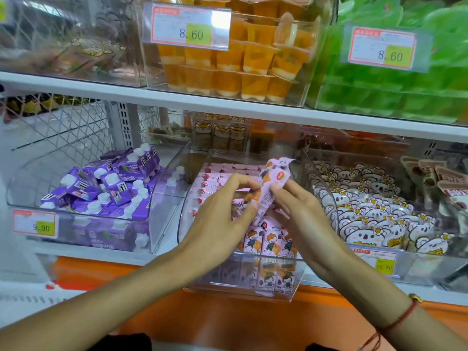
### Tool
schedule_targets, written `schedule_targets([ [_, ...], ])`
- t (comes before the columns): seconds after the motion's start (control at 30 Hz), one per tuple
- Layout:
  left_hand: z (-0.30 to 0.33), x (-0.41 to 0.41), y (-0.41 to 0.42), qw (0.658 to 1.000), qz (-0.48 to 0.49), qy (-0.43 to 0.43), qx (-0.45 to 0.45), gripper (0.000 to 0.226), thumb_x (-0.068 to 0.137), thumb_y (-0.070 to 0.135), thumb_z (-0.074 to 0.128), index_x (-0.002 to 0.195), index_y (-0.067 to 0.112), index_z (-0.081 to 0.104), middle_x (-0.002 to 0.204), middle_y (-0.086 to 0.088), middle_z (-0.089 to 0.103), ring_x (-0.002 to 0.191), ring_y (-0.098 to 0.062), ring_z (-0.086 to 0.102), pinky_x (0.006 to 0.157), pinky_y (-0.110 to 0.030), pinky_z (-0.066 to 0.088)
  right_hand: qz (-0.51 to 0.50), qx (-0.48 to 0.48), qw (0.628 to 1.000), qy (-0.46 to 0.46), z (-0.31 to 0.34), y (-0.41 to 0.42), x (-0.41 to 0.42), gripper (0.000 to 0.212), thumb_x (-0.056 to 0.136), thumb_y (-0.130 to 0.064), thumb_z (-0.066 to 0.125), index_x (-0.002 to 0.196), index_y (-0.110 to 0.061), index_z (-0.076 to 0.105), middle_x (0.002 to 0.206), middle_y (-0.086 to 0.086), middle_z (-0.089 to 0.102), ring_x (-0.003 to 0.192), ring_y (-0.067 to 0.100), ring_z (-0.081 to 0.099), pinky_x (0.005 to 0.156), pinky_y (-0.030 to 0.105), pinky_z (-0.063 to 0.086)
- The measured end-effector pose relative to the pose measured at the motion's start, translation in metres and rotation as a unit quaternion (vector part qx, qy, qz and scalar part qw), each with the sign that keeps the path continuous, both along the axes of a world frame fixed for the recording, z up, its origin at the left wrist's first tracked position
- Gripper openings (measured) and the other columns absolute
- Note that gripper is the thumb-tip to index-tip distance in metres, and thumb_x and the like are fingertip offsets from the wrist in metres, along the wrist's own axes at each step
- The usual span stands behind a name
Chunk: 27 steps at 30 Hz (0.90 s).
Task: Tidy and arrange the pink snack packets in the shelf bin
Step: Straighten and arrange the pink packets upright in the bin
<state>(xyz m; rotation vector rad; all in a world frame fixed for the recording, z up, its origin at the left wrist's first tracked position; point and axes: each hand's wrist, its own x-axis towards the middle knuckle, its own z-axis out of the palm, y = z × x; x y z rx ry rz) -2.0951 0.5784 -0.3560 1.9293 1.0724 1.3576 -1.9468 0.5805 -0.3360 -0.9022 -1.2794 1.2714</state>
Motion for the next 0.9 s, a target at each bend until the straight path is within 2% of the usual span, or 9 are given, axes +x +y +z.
schedule_targets([
  [0.1,-0.003,0.002,0.000,0.997,0.045,0.047,0.040,0.034,0.086,0.026,0.067,0.111,0.041,0.049,0.118,0.028,0.052,0.114,0.007,0.049,0.090,-0.010,0.040,-0.071,0.027,0.997,-0.012,-0.003,0.000,0.001,0.024,0.089,-0.015,0.063,0.113,-0.012,0.061,0.108,0.005,0.071,0.096,0.014,0.070,0.084,0.024,0.056],
  [0.23,0.000,0.004,-0.001,0.997,0.055,0.014,0.049,0.033,0.082,0.031,0.073,0.109,0.036,0.053,0.109,0.023,0.059,0.101,0.004,0.056,0.077,-0.012,0.046,-0.086,0.067,0.994,-0.033,-0.003,-0.001,0.002,0.021,0.082,-0.018,0.071,0.100,-0.018,0.060,0.105,0.004,0.070,0.097,0.015,0.069,0.081,0.024,0.056],
  [0.33,0.007,0.004,0.000,0.997,0.032,-0.061,-0.023,0.024,0.084,0.025,0.071,0.104,0.032,0.058,0.103,0.020,0.065,0.088,0.004,0.062,0.072,-0.014,0.050,-0.061,0.079,0.993,-0.063,0.000,-0.002,0.006,0.021,0.086,-0.020,0.066,0.107,-0.022,0.064,0.104,-0.006,0.071,0.098,0.007,0.067,0.079,0.019,0.054],
  [0.47,0.016,0.001,0.000,0.972,-0.020,-0.154,-0.177,0.022,0.090,0.030,0.060,0.111,0.025,0.064,0.104,0.005,0.073,0.088,-0.004,0.069,0.068,-0.016,0.055,-0.059,0.068,0.992,-0.091,0.003,-0.001,0.010,0.018,0.089,-0.024,0.063,0.107,-0.024,0.068,0.101,-0.011,0.071,0.087,-0.003,0.067,0.066,0.010,0.050],
  [0.57,0.020,-0.002,-0.004,0.942,-0.045,-0.180,-0.281,0.029,0.091,0.039,0.057,0.108,0.020,0.071,0.106,-0.007,0.073,0.086,-0.011,0.067,0.062,-0.016,0.054,-0.074,0.066,0.989,-0.114,0.002,-0.002,0.010,0.016,0.089,-0.025,0.064,0.105,-0.021,0.068,0.095,-0.014,0.069,0.074,-0.008,0.065,0.060,0.008,0.048],
  [0.63,0.020,-0.002,-0.003,0.935,-0.042,-0.184,-0.300,0.031,0.090,0.040,0.058,0.106,0.018,0.072,0.113,-0.017,0.068,0.085,-0.011,0.064,0.062,-0.015,0.053,-0.075,0.064,0.989,-0.114,0.002,-0.001,0.009,0.017,0.089,-0.025,0.065,0.105,-0.020,0.067,0.094,-0.015,0.068,0.072,-0.008,0.064,0.058,0.007,0.047],
  [0.73,0.020,-0.002,-0.003,0.934,-0.046,-0.187,-0.302,0.028,0.092,0.036,0.057,0.109,0.018,0.071,0.105,-0.008,0.073,0.086,-0.010,0.067,0.064,-0.015,0.054,-0.074,0.069,0.988,-0.118,0.002,-0.002,0.008,0.018,0.089,-0.023,0.064,0.106,-0.019,0.066,0.097,-0.012,0.067,0.073,-0.008,0.064,0.058,0.008,0.048],
  [0.8,0.020,-0.003,-0.003,0.940,-0.051,-0.177,-0.288,0.026,0.093,0.032,0.058,0.114,0.021,0.068,0.102,0.001,0.075,0.094,-0.011,0.070,0.073,-0.020,0.057,-0.070,0.076,0.987,-0.123,0.002,-0.002,0.008,0.024,0.090,-0.021,0.063,0.113,-0.021,0.063,0.102,-0.009,0.066,0.075,-0.006,0.066,0.062,0.010,0.050],
  [0.9,0.020,-0.003,-0.003,0.967,-0.039,-0.133,-0.213,0.037,0.082,0.035,0.070,0.118,0.031,0.062,0.112,0.014,0.069,0.101,0.001,0.066,0.085,-0.017,0.052,-0.044,0.099,0.985,-0.135,0.001,-0.002,0.008,0.041,0.091,-0.017,0.062,0.129,-0.029,0.051,0.112,-0.014,0.063,0.087,0.000,0.068,0.071,0.013,0.053],
])
